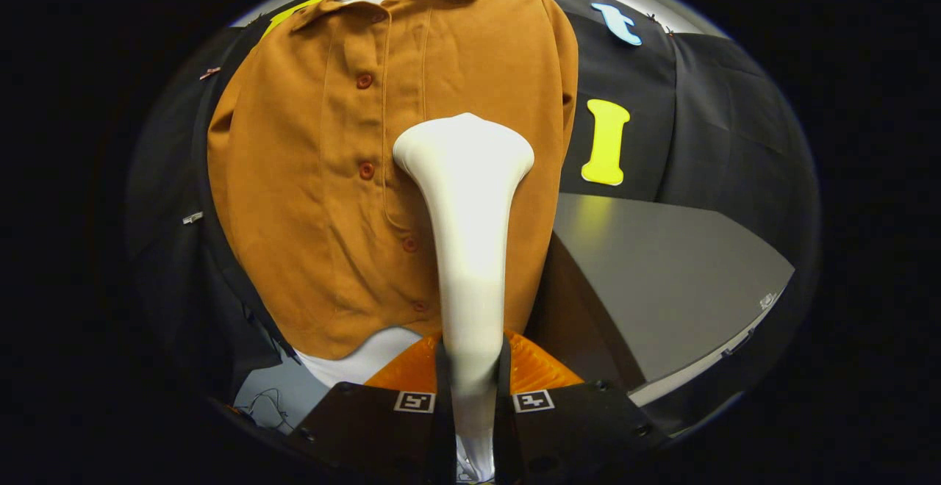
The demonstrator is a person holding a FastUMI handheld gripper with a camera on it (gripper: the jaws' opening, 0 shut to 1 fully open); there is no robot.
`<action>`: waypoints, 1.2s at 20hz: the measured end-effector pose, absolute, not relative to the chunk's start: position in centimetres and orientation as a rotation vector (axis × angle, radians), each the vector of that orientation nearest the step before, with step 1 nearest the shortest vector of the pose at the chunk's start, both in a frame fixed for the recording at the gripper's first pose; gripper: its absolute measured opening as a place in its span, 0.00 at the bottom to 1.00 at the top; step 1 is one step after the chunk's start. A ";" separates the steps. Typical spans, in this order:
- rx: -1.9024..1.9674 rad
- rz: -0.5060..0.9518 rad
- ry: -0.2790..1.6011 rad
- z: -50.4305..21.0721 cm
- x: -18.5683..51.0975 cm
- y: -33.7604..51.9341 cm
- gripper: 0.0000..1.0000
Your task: Iron the clothes twice with a garment steamer, once on the left side and once on the right side.
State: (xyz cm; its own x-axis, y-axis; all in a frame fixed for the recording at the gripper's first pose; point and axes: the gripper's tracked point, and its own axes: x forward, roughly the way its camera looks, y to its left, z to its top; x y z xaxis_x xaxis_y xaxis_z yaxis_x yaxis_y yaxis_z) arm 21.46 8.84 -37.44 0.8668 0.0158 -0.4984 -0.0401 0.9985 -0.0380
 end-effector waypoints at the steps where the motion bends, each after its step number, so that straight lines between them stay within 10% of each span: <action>1: -0.047 0.028 0.538 -38.3 21.1 8.8 0.23; 24: -0.056 0.014 0.635 -43.2 15.2 7.8 0.23</action>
State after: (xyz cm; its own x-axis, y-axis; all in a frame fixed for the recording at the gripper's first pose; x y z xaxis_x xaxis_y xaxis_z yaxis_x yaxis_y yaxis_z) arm 15.22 7.81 -43.24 0.8048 -0.0042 -0.5935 -0.0304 0.9984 -0.0482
